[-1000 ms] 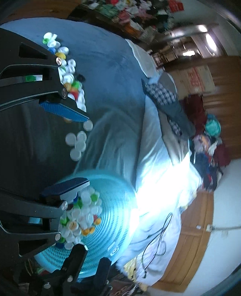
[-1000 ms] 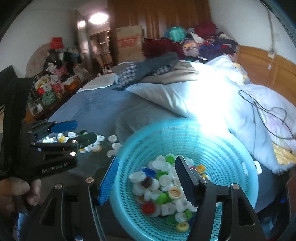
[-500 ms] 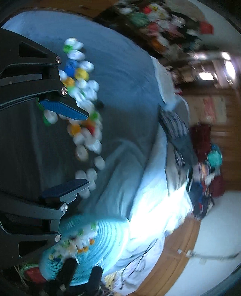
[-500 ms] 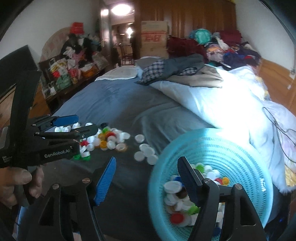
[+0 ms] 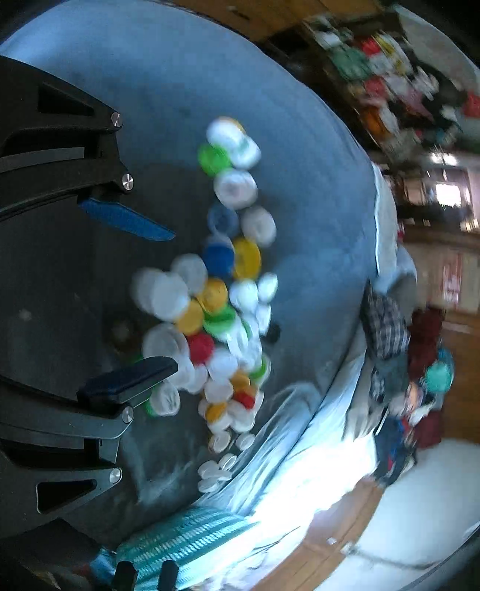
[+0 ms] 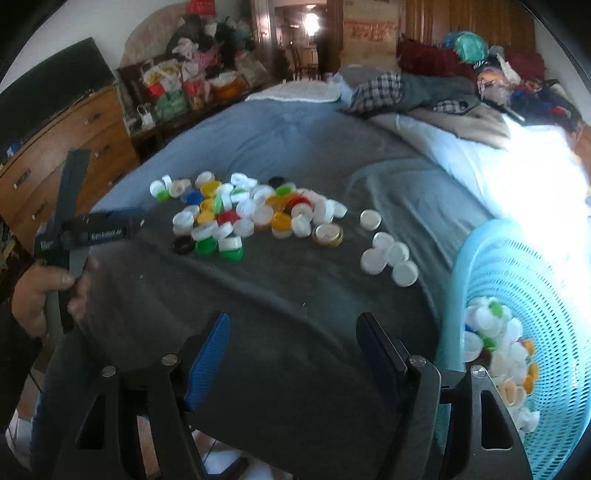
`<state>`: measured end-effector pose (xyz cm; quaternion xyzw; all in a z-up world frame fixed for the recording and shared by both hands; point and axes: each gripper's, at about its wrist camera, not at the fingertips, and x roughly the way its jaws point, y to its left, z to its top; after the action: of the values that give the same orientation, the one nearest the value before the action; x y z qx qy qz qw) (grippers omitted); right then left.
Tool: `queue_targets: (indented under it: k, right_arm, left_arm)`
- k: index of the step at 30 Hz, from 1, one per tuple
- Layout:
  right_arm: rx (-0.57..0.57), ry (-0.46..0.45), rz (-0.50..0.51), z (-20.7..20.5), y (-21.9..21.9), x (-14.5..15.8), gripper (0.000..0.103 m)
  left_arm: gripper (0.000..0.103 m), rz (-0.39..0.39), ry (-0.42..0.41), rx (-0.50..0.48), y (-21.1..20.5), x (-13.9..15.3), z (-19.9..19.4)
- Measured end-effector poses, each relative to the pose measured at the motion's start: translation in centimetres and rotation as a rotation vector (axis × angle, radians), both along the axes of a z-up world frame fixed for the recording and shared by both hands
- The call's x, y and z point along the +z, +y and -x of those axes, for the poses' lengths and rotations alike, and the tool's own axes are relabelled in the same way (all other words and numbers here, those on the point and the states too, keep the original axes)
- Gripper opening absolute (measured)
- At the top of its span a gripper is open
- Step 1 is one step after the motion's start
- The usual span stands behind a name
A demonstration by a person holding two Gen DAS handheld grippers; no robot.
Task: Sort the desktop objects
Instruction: 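Swing both tools back over the cap pile, then grasp a white cap with the left tool while the right tool grasps a green cap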
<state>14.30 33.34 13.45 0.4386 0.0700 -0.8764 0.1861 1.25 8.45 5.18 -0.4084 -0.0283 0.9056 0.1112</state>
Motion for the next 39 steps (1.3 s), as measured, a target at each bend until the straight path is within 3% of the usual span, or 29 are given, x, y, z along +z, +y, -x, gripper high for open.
queue_targets:
  k: [3, 6, 8, 10, 11, 16, 24, 30, 33, 36, 39]
  right_arm:
    - [0.001, -0.007, 0.0, 0.3, -0.2, -0.1, 0.076]
    - [0.005, -0.013, -0.003, 0.7, -0.2, -0.1, 0.076]
    - [0.008, -0.018, -0.002, 0.8, -0.3, -0.3, 0.073]
    - [0.015, -0.022, 0.0, 1.1, -0.7, -0.4, 0.059]
    - [0.022, -0.023, 0.004, 1.3, -0.9, -0.5, 0.058]
    - [0.082, -0.025, 0.06, 3.5, -3.2, -1.6, 0.058]
    - [0.214, -0.047, 0.064, 8.7, -9.2, -6.8, 0.058]
    - [0.233, -0.066, 0.02, 10.6, -10.8, -9.8, 0.048]
    - [0.249, -0.058, 0.017, 10.6, -10.8, -9.6, 0.032]
    - [0.258, -0.082, 0.009, 10.2, -10.6, -8.8, 0.031]
    - [0.256, -0.054, 0.105, 8.5, -8.8, -5.1, 0.031]
  left_arm:
    - [0.057, 0.024, -0.045, -0.007, 1.0, -1.3, 1.6]
    - [0.027, 0.007, -0.086, 0.012, 0.7, -2.5, 2.2]
    - [0.027, -0.007, -0.081, 0.024, 0.2, -2.6, 2.0]
    - [0.026, -0.012, -0.064, 0.04, -0.3, -2.2, 1.4]
    - [0.026, -0.019, -0.052, 0.049, -0.6, -1.8, 1.0]
    - [0.026, -0.073, -0.001, 0.099, -2.6, 0.3, -0.8]
    - [0.026, -0.106, -0.023, 0.107, -3.6, 0.2, -1.1]
    - [0.027, -0.118, -0.039, 0.086, -2.7, -0.2, -0.9]
    - [0.027, -0.116, -0.046, 0.074, -2.2, -0.2, -0.9]
    - [0.026, -0.102, -0.064, 0.069, -1.7, -0.1, -1.0]
    - [0.027, -0.126, -0.046, 0.06, -1.7, 1.6, -1.8]
